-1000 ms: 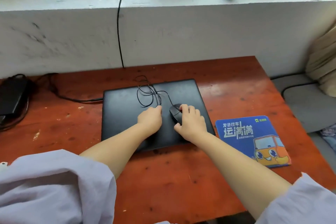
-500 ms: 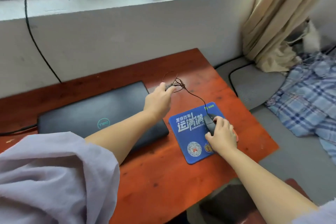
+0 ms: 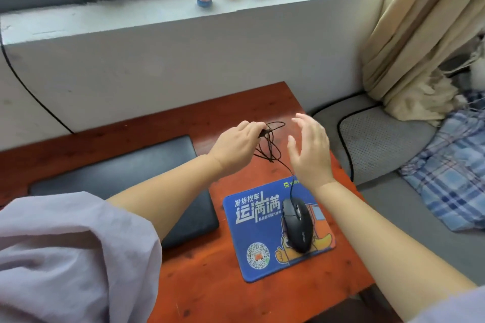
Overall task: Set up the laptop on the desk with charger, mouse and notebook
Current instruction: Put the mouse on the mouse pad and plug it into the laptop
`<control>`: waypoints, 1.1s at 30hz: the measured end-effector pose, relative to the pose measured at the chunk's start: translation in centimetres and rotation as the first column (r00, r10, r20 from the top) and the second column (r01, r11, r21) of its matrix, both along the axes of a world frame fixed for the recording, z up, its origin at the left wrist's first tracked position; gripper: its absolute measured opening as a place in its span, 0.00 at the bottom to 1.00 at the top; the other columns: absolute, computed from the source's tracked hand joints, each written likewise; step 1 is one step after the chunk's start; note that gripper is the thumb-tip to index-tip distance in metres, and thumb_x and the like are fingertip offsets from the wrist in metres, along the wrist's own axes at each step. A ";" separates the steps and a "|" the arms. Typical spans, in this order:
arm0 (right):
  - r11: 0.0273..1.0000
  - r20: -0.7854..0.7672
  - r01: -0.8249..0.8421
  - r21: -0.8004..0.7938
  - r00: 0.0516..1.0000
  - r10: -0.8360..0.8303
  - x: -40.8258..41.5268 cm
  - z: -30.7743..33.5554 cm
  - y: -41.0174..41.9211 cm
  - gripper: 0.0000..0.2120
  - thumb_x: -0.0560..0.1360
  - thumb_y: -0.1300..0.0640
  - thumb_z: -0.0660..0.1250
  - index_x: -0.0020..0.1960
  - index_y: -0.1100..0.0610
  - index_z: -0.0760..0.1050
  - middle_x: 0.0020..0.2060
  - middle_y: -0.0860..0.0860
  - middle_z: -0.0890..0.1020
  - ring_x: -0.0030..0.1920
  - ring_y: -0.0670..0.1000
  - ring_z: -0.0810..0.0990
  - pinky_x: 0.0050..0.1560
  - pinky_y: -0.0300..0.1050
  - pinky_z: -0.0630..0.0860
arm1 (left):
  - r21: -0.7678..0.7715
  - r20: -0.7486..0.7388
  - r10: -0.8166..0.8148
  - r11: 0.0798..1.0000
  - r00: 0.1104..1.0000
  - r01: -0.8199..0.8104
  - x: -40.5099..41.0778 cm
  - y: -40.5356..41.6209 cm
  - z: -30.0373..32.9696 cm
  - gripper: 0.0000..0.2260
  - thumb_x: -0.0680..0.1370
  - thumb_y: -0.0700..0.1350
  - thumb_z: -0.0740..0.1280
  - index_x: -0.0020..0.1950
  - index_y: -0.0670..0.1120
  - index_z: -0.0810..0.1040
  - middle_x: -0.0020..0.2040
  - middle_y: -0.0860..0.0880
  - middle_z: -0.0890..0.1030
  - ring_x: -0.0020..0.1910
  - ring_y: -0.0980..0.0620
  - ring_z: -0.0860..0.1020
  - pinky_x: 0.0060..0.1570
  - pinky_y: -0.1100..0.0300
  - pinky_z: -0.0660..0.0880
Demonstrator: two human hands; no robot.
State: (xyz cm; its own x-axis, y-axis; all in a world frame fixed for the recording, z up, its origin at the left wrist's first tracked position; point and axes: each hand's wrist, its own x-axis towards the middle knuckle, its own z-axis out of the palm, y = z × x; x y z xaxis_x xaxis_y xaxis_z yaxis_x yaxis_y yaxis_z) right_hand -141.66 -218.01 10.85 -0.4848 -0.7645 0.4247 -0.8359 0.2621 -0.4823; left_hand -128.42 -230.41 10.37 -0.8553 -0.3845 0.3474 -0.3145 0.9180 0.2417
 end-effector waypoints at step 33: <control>0.765 0.697 -0.613 0.198 0.637 0.330 -1.4 -5.3 -12.7 0.12 0.78 0.57 0.52 0.46 0.46 0.72 0.46 0.68 0.76 0.46 0.68 0.74 0.45 0.49 0.67 | 0.089 0.550 0.566 0.691 0.614 -0.717 7.2 -13.2 -9.4 0.22 0.75 0.60 0.59 0.57 0.45 0.76 0.54 0.43 0.78 0.56 0.41 0.74 0.52 0.49 0.71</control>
